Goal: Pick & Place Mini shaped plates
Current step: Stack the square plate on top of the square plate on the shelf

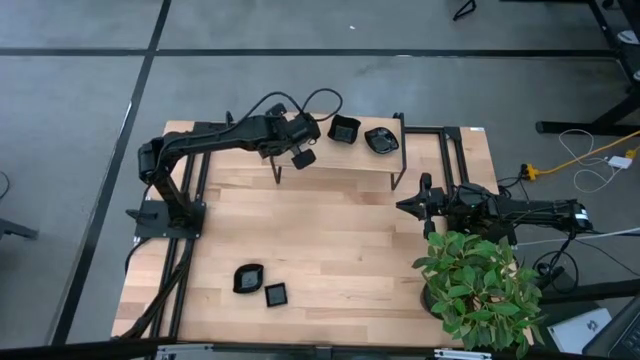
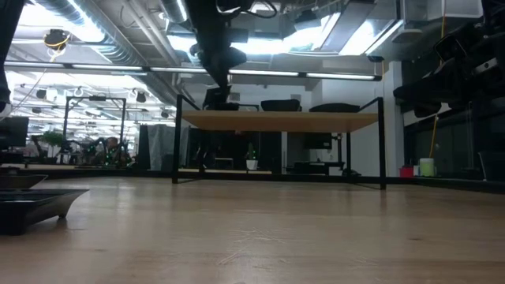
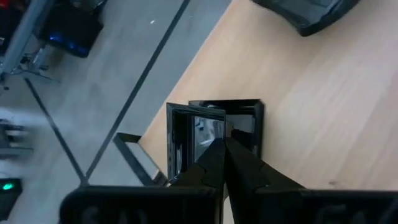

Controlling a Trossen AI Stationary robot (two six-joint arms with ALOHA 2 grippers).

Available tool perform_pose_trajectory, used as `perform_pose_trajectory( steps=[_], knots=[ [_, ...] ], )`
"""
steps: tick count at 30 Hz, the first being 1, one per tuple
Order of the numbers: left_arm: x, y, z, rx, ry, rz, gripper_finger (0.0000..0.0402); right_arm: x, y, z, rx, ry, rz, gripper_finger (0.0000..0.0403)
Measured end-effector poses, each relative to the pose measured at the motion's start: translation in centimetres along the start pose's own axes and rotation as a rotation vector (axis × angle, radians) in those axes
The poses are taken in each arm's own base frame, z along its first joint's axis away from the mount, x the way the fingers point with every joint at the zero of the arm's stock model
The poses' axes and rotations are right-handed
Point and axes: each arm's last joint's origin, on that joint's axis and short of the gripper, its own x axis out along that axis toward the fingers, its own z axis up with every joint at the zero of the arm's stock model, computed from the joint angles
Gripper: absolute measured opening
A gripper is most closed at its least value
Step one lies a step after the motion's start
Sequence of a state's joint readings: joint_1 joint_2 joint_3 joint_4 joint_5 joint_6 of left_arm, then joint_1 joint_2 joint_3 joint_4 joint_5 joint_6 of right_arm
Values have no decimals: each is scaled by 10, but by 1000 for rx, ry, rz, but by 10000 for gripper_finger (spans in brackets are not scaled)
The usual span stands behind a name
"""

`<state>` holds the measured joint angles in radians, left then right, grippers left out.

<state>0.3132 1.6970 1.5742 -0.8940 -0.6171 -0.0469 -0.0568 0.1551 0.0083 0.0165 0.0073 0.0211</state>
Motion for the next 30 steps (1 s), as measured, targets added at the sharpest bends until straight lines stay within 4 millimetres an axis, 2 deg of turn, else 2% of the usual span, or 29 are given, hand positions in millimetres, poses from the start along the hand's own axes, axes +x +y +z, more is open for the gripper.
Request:
perform_pose_trajectory(
  steps=[7, 14, 21, 30],
  knots=[
    [1, 0, 0, -1, 0, -33, 3, 0, 0, 0, 0, 0, 0, 34],
    [7, 9, 0, -45, 15, -22, 9, 0, 0, 0, 0, 0, 0, 34],
    [11, 13, 1, -75, 23, -113, 45, 0, 0, 0, 0, 0, 0, 34],
    [12, 14, 2, -94, 14, -113, 94, 0, 0, 0, 0, 0, 0, 34]
  ],
)
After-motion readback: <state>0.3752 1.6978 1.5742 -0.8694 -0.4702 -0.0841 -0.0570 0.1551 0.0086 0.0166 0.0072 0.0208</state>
